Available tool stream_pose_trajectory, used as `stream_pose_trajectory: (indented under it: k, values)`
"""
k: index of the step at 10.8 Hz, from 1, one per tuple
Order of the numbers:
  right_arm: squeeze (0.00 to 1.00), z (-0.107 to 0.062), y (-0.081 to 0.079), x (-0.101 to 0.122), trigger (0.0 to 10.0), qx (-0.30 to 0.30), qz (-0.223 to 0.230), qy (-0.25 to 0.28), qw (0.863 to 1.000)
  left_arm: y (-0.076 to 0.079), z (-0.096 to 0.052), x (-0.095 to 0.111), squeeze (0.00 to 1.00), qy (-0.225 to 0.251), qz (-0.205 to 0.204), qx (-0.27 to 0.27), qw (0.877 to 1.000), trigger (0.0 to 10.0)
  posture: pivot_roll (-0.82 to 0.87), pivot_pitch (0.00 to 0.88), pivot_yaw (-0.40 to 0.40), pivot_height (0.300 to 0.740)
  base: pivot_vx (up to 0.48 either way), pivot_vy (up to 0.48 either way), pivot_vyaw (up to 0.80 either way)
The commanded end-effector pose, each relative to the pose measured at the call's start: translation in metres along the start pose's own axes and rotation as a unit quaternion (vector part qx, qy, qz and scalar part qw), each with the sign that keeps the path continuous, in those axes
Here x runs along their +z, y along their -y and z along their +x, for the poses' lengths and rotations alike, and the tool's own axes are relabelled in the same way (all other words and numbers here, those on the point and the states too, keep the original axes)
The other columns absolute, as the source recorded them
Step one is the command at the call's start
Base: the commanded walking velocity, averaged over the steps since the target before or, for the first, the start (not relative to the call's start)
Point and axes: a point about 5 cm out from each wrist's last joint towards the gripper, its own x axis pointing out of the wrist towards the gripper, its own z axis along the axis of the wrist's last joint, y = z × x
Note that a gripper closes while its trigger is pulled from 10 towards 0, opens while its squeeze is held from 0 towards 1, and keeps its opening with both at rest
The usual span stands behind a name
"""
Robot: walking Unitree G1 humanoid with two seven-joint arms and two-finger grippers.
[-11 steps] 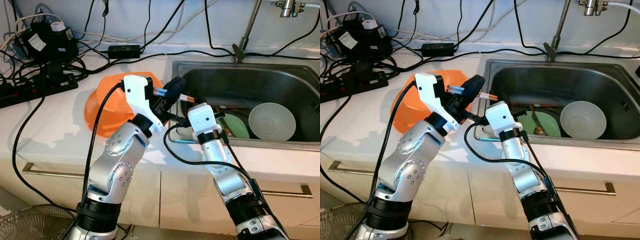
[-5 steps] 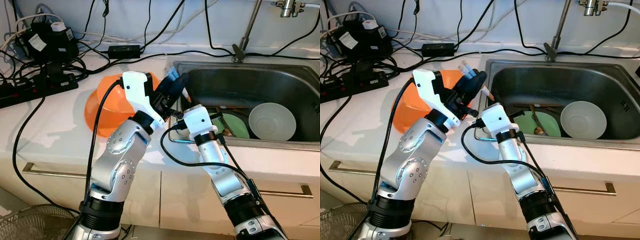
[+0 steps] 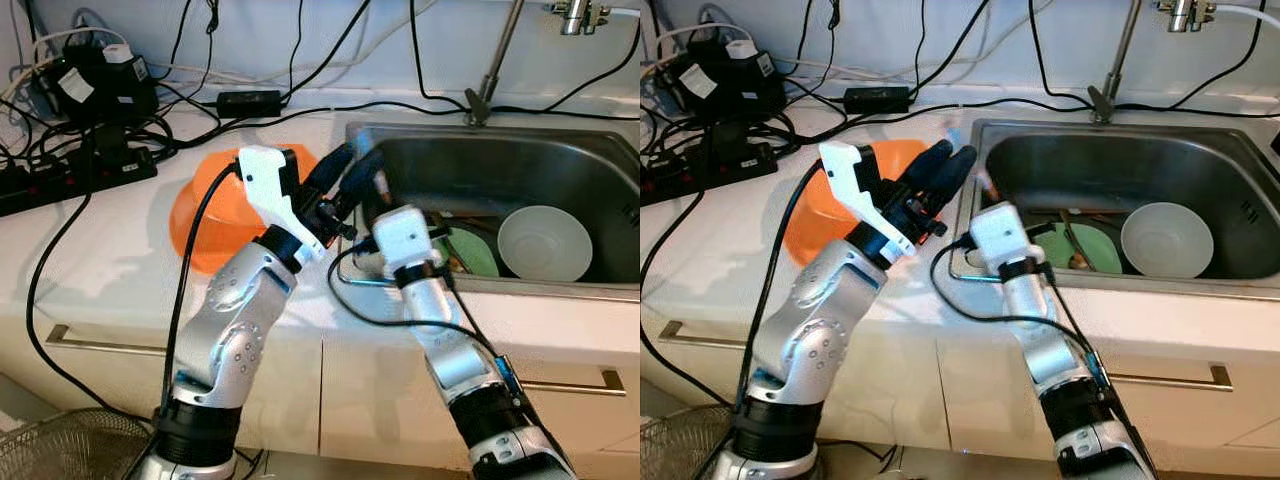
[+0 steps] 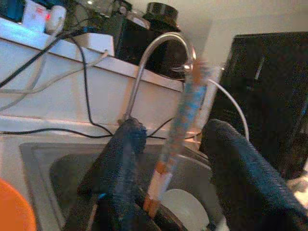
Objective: Kitchen organization
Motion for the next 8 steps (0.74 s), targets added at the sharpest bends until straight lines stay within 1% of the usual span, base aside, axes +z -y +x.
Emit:
stream_pose_trajectory:
  k: [1,2,3,4,5,6,8]
  values:
    - [0.00,0.006,0.004,0.000,0.0,-0.016,0.013,-0.012,1.000,0.005,-0.001,0.002,1.00,0.001,-0.007,-0.018,1.000,10.0,0.10,0.000,0.062,0.740,0.000,0.000,0.00]
    - [0.00,0.011,0.011,-0.004,0.0,-0.035,0.027,-0.031,0.999,0.005,-0.003,0.001,1.00,0.000,-0.012,-0.020,1.000,10.0,0.10,0.000,0.061,0.740,0.000,0.000,0.00]
    - [0.00,0.016,0.015,-0.005,0.0,-0.045,0.032,-0.040,0.998,0.005,-0.004,0.001,0.00,-0.002,-0.014,-0.022,1.000,10.0,0.10,0.000,0.059,0.740,0.000,0.000,0.00]
    - [0.00,0.019,0.018,-0.005,0.0,-0.049,0.033,-0.044,0.997,0.004,-0.005,0.002,0.00,0.000,-0.015,-0.019,1.000,10.0,0.10,0.000,0.058,0.740,0.000,0.000,0.00]
    - [0.00,0.026,0.032,-0.009,10.0,-0.079,0.042,-0.068,0.994,-0.002,-0.008,0.004,0.00,0.006,-0.014,0.001,1.000,10.0,0.11,0.000,0.056,0.740,0.000,0.000,0.00]
    - [0.00,0.029,0.042,-0.014,10.0,-0.097,0.051,-0.087,0.990,-0.006,-0.011,0.004,0.00,0.001,-0.010,0.011,1.000,10.0,0.11,0.000,0.056,0.740,0.000,0.000,0.00]
    - [0.00,0.036,0.072,-0.025,10.0,-0.131,0.063,-0.128,0.981,-0.019,-0.026,-0.003,0.00,-0.027,0.006,0.039,0.999,10.0,0.11,0.000,0.053,0.740,0.000,0.000,0.00]
